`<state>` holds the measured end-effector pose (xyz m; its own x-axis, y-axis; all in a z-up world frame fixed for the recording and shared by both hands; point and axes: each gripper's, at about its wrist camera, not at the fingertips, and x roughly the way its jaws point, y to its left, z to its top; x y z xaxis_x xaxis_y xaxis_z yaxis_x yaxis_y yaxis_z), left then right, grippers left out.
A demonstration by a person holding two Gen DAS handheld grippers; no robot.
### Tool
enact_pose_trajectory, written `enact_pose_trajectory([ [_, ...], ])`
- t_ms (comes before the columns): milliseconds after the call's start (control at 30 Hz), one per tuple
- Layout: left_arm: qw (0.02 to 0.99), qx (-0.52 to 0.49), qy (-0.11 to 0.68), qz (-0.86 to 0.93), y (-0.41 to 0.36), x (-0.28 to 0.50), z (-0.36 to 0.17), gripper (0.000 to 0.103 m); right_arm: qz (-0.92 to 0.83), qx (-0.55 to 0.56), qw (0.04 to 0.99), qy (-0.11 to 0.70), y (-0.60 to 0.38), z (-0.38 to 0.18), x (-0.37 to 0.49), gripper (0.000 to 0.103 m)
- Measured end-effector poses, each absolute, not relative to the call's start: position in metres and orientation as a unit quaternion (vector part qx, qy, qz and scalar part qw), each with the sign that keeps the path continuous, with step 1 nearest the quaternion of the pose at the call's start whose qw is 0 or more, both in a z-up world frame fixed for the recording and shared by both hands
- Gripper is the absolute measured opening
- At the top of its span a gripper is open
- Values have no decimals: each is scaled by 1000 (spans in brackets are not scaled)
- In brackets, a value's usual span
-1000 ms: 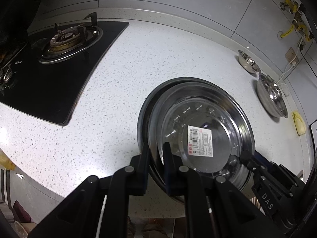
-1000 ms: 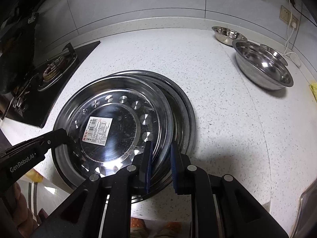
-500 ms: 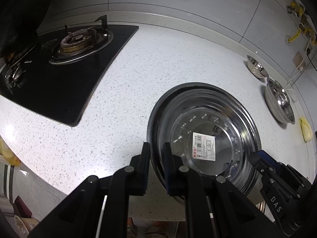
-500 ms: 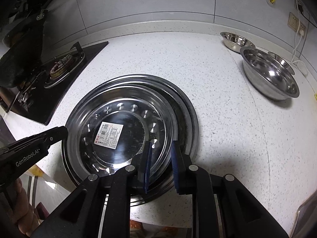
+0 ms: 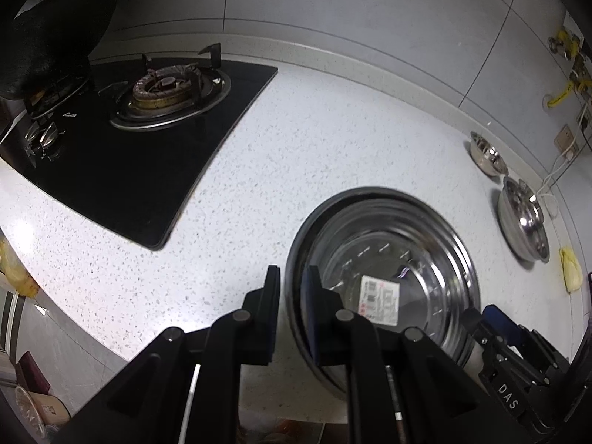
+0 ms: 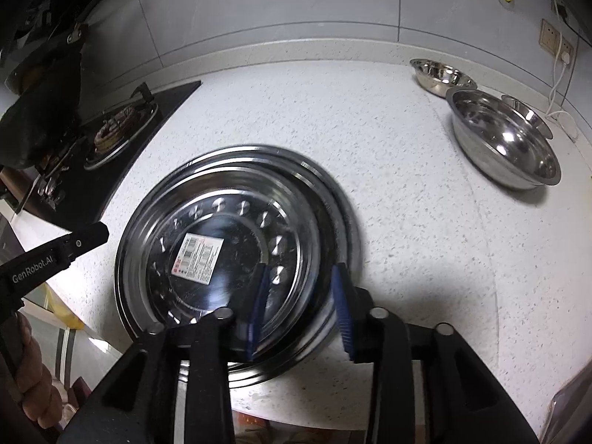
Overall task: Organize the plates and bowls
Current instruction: 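Open both grippers off the plate stack and move them to the large steel bowl, then close both grippers on the rim of the large steel bowl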
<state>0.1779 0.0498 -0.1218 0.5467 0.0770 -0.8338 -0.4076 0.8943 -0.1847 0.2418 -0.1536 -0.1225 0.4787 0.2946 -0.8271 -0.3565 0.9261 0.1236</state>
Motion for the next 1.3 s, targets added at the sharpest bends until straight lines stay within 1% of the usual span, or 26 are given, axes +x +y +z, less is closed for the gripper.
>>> enact_pose_trajectory([
  [233, 868, -176, 448, 119, 35, 192, -103, 13, 181, -31, 857, 481, -165, -113, 249, 34],
  [333, 870, -173, 448, 111, 30, 203, -100, 13, 176, -30, 862, 473, -170, -108, 253, 37],
  [400, 870, -173, 450, 104, 24, 214, -98, 13, 172, -30, 865, 469, -172, -107, 257, 41],
  [433, 871, -171, 449, 101, 21, 219, -97, 13, 170, -31, 867, 468, -173, -106, 259, 41],
  [467, 873, -167, 448, 97, 16, 226, -96, 15, 167, -33, 868, 467, -174, -106, 263, 41],
  [500, 874, -166, 447, 93, 12, 231, -94, 21, 164, -34, 869, 466, -175, -106, 265, 41],
  [533, 876, -168, 444, 87, 8, 235, -93, 31, 162, -32, 870, 464, -178, -105, 269, 41],
  [567, 877, -170, 441, 82, 5, 239, -92, 34, 159, -30, 871, 463, -180, -105, 272, 42],
  [633, 880, -168, 438, 69, -5, 249, -89, 35, 149, -27, 876, 458, -188, -102, 279, 47],
  [700, 881, -163, 441, 59, -22, 264, -85, 38, 134, -23, 883, 449, -201, -97, 285, 58],
  [733, 880, -163, 443, 50, -31, 273, -84, 39, 126, -21, 887, 445, -209, -94, 288, 60],
  [867, 872, -167, 459, 8, -74, 307, -84, 40, 84, -16, 894, 440, -251, -86, 307, 68],
  [967, 869, -154, 469, -14, -108, 334, -87, 40, 52, -16, 900, 432, -289, -81, 326, 70],
  [1033, 866, -147, 478, -29, -129, 353, -89, 40, 28, -28, 903, 428, -312, -81, 341, 73],
  [1133, 860, -132, 492, -20, -161, 386, -98, 40, 11, -34, 899, 436, -342, -84, 365, 74],
  [1233, 864, -124, 487, -14, -181, 410, -104, 40, -9, -42, 900, 434, -363, -90, 386, 74],
  [1300, 863, -133, 488, -14, -188, 425, -109, 40, -12, -28, 903, 429, -375, -93, 397, 74],
])
